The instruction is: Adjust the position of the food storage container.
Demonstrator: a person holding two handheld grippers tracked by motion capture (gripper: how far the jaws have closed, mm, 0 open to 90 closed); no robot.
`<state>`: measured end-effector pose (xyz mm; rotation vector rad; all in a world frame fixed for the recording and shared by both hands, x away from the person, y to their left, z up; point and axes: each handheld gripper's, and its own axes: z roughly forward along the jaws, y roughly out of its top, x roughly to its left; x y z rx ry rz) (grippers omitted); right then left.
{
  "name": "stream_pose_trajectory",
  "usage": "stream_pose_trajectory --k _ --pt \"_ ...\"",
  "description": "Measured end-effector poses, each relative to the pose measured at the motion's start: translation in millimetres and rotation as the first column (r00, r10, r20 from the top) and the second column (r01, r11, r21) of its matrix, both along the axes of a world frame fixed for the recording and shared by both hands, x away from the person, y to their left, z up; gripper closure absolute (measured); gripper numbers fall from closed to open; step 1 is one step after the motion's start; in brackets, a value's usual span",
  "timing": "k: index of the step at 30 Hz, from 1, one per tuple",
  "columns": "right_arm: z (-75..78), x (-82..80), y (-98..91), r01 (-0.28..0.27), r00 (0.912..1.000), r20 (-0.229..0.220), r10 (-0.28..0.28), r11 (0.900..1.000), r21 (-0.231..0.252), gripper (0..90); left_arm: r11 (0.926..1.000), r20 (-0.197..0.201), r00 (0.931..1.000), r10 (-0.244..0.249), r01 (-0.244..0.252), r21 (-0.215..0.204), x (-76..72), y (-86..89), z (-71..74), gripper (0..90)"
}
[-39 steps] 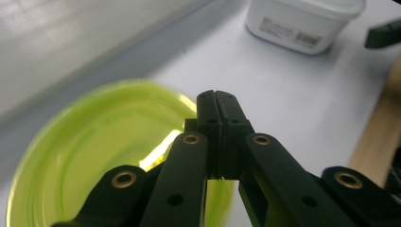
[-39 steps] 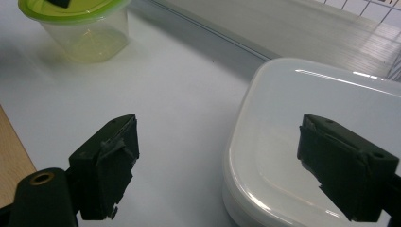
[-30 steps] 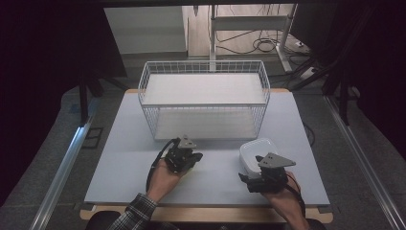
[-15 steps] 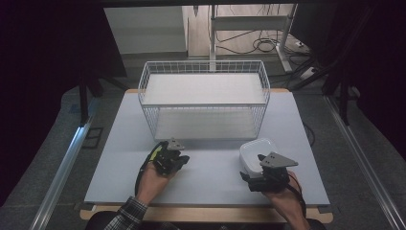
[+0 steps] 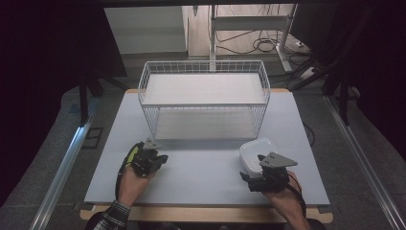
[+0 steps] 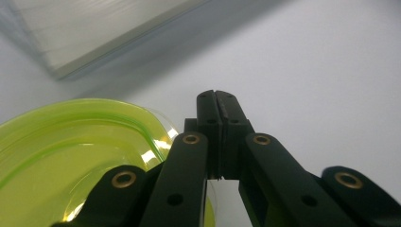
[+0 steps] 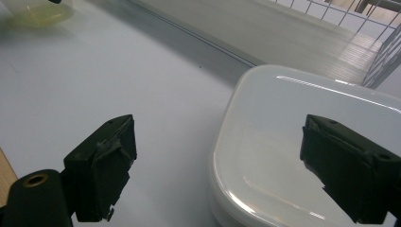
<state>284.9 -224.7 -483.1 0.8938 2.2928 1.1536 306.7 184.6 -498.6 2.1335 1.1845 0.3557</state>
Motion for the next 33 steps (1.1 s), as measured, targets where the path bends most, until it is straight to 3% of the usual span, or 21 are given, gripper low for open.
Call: stream_pose_trajectory --k 5,10,11,12,14,19,21,22,25,26,27,28,30,33 --pt "-0.2 1.2 -0.9 0.009 0.9999 -0.011 -0.009 0.9999 0.012 12.0 0.9995 0.015 0.9995 0.027 -0.026 -0.017 0.0 7.2 -0.9 89.7" --pt "2.2 3.9 -5.7 0.067 0.9957 -0.069 -0.063 0.9958 0.062 18.8 0.9987 0.051 0.9987 0.004 -0.002 -0.052 -5.1 0.4 3.6 86.2" --pt "4.0 5.3 -9.7 0.089 0.9934 -0.078 -0.084 0.9942 0.062 24.6 0.9964 0.069 0.9975 -0.018 0.024 -0.082 -8.3 -3.6 5.0 83.8" --pt "4.0 5.3 -9.7 0.089 0.9934 -0.078 -0.084 0.9942 0.062 24.6 0.9964 0.069 0.9975 -0.018 0.024 -0.082 -8.3 -3.6 5.0 82.2" --pt "6.7 7.3 -15.0 0.117 0.9901 -0.082 -0.113 0.9922 0.043 34.4 0.9921 0.085 0.995 -0.053 0.062 -0.109 -13.4 -9.3 4.1 79.8" --pt "15.4 13.4 -31.3 0.157 0.9845 -0.082 -0.155 0.9876 0.009 65.2 0.9831 0.095 0.9888 -0.115 0.127 -0.132 -24.4 -20.0 -2.1 71.4" --pt "19.7 18.3 -43.4 0.176 0.9825 -0.063 -0.175 0.9845 -0.001 79.0 0.9821 0.102 0.9851 -0.139 0.15 -0.114 -30.0 -28.1 -6.1 64.0" --pt "19.7 18.3 -43.4 0.176 0.9825 -0.063 -0.175 0.9845 -0.001 79.0 0.9821 0.102 0.9851 -0.139 0.15 -0.114 -30.0 -28.1 -6.1 62.1" --pt "22.0 23.2 -55.8 0.235 0.9714 -0.033 -0.235 0.9719 -0.022 86.6 0.9798 0.11 0.9809 -0.16 0.172 -0.102 -34.0 -35.3 -9.0 59.3" --pt "22.3 25.0 -60.2 0.258 0.9655 -0.031 -0.259 0.9658 -0.023 88.2 0.9788 0.115 0.9791 -0.168 0.179 -0.099 -34.9 -37.3 -9.8 57.9" --pt "21.8 29.3 -69.6 0.302 0.9528 -0.025 -0.303 0.9528 -0.036 89.7 0.977 0.126 0.9751 -0.183 0.194 -0.088 -36.3 -41.3 -11.5 56.4" --pt "21.8 29.3 -69.6 0.302 0.9528 -0.025 -0.303 0.9528 -0.036 89.7 0.977 0.126 0.9751 -0.183 0.194 -0.088 -36.3 -41.3 -11.5 56.5" --pt "18.5 34.5 -78.8 0.332 0.9423 -0.03 -0.333 0.9421 -0.049 89.8 0.9756 0.125 0.9724 -0.197 0.207 -0.074 -37.0 -44.9 -13.1 57.4" --pt "8.0 43.8 -86.8 0.322 0.9412 -0.087 -0.326 0.9449 -0.056 89.8 0.9718 0.113 0.9693 -0.218 0.227 -0.066 -37.4 -48.0 -14.9 66.9"
